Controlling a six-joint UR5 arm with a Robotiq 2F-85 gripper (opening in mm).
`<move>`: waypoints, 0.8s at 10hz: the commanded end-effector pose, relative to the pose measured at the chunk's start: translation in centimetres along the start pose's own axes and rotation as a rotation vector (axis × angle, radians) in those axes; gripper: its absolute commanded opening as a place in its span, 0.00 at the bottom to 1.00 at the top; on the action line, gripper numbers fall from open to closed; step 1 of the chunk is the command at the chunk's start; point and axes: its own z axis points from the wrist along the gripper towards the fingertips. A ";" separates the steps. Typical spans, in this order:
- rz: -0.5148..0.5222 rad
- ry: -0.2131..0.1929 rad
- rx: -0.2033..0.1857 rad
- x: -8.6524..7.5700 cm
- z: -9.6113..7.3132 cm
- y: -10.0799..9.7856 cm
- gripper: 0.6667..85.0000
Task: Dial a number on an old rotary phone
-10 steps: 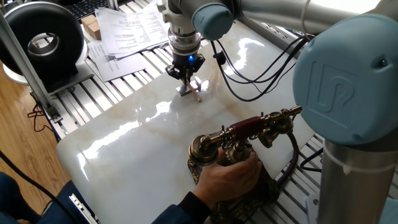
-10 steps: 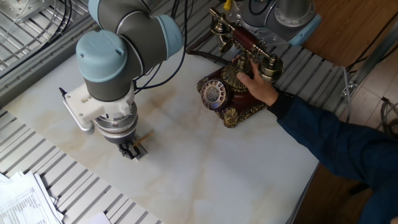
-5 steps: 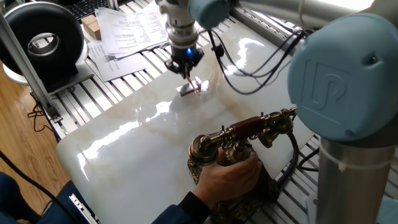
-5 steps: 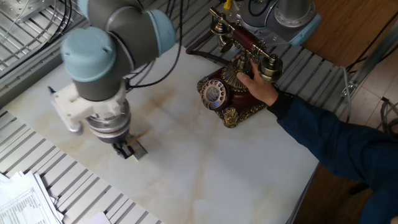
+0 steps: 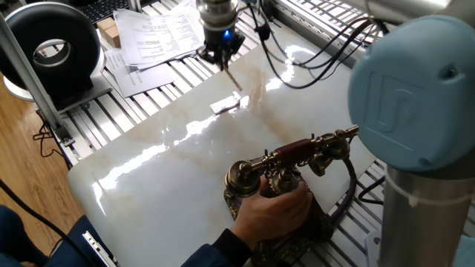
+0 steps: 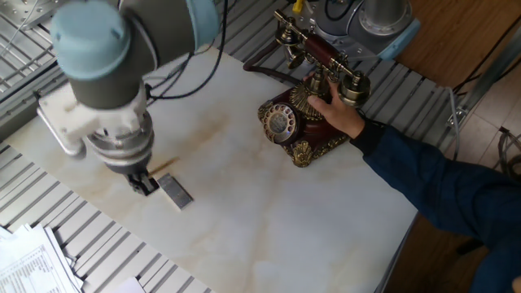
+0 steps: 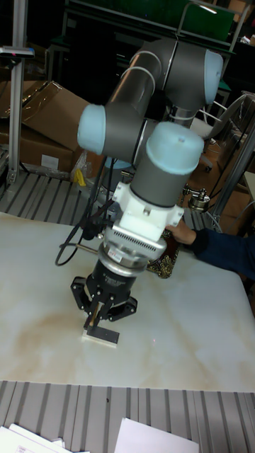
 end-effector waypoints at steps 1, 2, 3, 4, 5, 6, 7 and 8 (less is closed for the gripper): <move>0.003 -0.035 0.009 0.8 -3.5 -0.4 0.01; 0.012 -0.044 0.008 1.5 -4.2 0.1 0.01; 0.031 -0.063 -0.016 1.8 -4.9 1.2 0.01; 0.071 -0.046 -0.051 2.8 -5.9 2.6 0.01; 0.116 -0.035 -0.099 4.2 -6.9 4.2 0.01; 0.134 -0.054 -0.109 4.8 -7.6 4.5 0.01; 0.153 -0.057 -0.126 5.6 -8.4 4.8 0.01; 0.166 -0.050 -0.139 6.8 -9.0 5.1 0.01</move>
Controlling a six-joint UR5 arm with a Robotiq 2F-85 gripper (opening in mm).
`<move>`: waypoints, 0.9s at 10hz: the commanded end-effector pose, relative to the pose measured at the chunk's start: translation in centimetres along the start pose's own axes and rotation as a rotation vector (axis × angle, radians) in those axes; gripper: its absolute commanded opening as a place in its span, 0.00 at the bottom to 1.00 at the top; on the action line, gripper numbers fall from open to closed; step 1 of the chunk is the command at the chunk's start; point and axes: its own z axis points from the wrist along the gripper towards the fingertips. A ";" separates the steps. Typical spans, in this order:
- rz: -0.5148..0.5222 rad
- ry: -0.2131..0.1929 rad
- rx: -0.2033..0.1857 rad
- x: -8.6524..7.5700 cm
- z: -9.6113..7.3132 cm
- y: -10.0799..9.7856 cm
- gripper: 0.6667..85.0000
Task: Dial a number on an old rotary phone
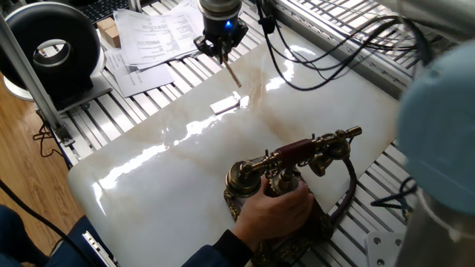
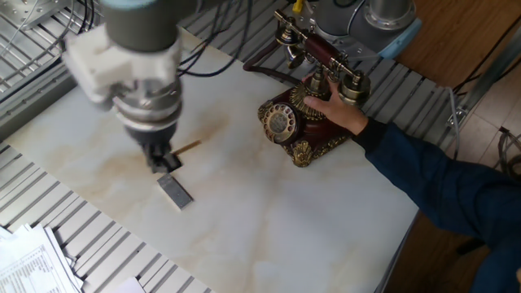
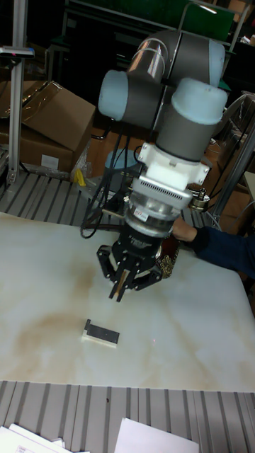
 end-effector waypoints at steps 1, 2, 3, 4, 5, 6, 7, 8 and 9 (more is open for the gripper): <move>0.051 0.020 -0.048 3.6 -2.3 1.2 0.01; 0.071 0.012 -0.034 4.2 -2.4 1.0 0.01; 0.078 -0.012 0.004 4.4 -2.5 0.1 0.01; 0.104 -0.036 -0.006 4.5 -2.3 0.6 0.01; 0.119 -0.052 -0.013 5.1 -1.9 1.7 0.01; 0.109 -0.048 -0.006 6.4 -1.3 2.5 0.01; 0.067 -0.019 0.029 7.5 -0.8 2.0 0.01; 0.026 0.014 0.065 8.1 -0.8 1.0 0.01; -0.006 0.026 0.067 8.4 -0.8 0.9 0.01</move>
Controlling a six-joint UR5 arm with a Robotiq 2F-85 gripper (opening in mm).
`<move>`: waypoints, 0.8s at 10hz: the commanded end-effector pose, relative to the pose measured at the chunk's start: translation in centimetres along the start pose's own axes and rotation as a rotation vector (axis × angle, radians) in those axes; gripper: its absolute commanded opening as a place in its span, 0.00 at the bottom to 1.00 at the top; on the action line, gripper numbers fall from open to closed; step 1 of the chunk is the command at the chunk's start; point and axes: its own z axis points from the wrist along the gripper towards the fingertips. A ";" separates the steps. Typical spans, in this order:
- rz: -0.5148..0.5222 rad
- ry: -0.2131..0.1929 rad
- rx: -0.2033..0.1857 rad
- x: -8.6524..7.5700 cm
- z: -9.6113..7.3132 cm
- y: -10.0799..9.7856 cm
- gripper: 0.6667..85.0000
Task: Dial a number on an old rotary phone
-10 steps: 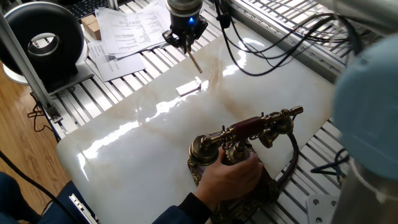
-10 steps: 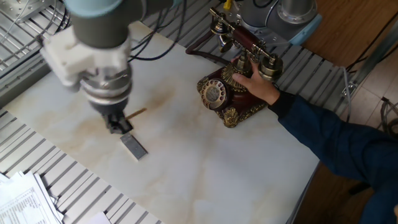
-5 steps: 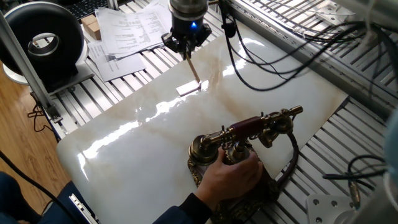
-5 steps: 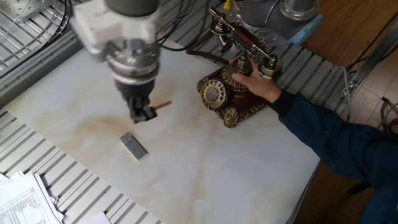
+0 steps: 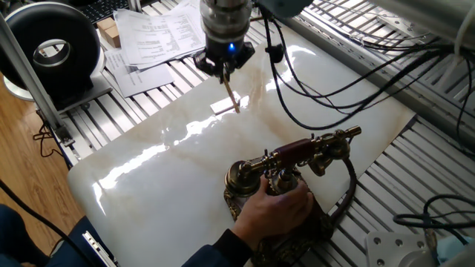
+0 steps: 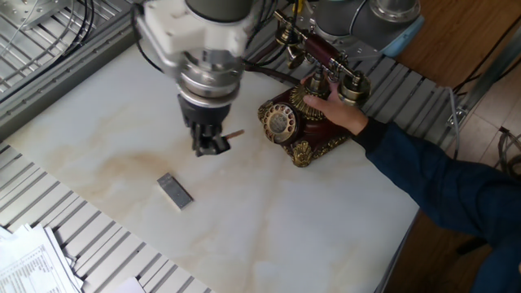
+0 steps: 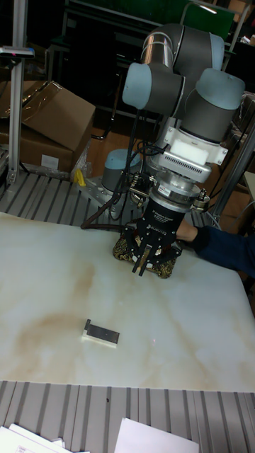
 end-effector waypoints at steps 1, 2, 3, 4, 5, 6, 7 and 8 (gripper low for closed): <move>-0.092 0.025 0.025 1.5 0.2 -0.2 0.01; -0.119 -0.005 -0.019 0.8 0.3 0.9 0.01; -0.148 -0.010 -0.017 0.7 0.3 0.9 0.01; -0.144 -0.021 -0.001 0.3 0.3 0.5 0.01; -0.120 -0.002 -0.001 0.8 0.3 0.5 0.01; -0.110 0.008 -0.003 1.1 0.3 0.5 0.01; -0.086 0.010 -0.019 1.2 0.3 0.9 0.01; -0.081 0.003 -0.024 1.0 0.3 1.1 0.01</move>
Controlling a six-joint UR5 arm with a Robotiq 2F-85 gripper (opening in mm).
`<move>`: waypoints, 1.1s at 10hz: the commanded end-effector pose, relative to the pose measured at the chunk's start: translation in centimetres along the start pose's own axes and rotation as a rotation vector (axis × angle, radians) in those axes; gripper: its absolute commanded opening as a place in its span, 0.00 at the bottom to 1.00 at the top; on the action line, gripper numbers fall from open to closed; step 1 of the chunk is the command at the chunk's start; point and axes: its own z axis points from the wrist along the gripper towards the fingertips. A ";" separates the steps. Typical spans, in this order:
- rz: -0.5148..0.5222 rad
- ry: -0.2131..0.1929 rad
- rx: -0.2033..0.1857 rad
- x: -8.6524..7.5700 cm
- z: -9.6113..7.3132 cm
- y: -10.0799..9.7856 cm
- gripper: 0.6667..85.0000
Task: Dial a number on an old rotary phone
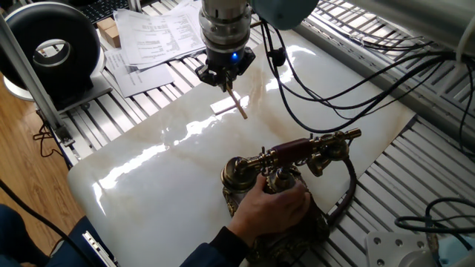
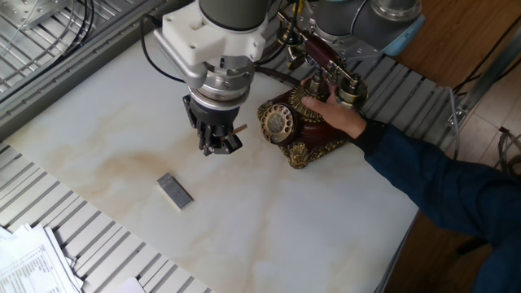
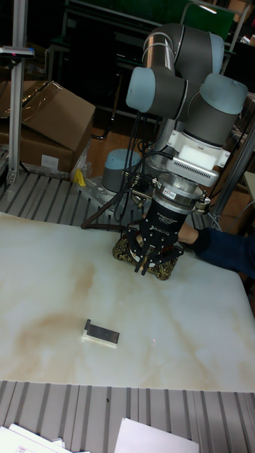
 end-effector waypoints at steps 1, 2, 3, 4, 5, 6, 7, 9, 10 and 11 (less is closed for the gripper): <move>0.038 0.005 -0.034 0.7 -0.4 0.5 0.01; 0.048 -0.003 -0.041 1.2 -0.7 0.4 0.01; 0.069 -0.009 -0.049 1.8 -0.8 0.6 0.01; 0.079 -0.008 -0.049 2.5 -0.9 0.7 0.01; 0.092 -0.007 -0.052 3.0 -1.0 0.9 0.01; 0.090 -0.008 -0.046 3.5 -1.0 0.8 0.01; 0.089 -0.013 -0.038 4.1 -0.9 0.7 0.01; 0.084 -0.032 -0.023 5.0 -0.1 0.4 0.01; 0.082 -0.030 -0.019 5.3 0.0 0.2 0.01; 0.082 -0.031 -0.019 5.5 -0.1 0.0 0.01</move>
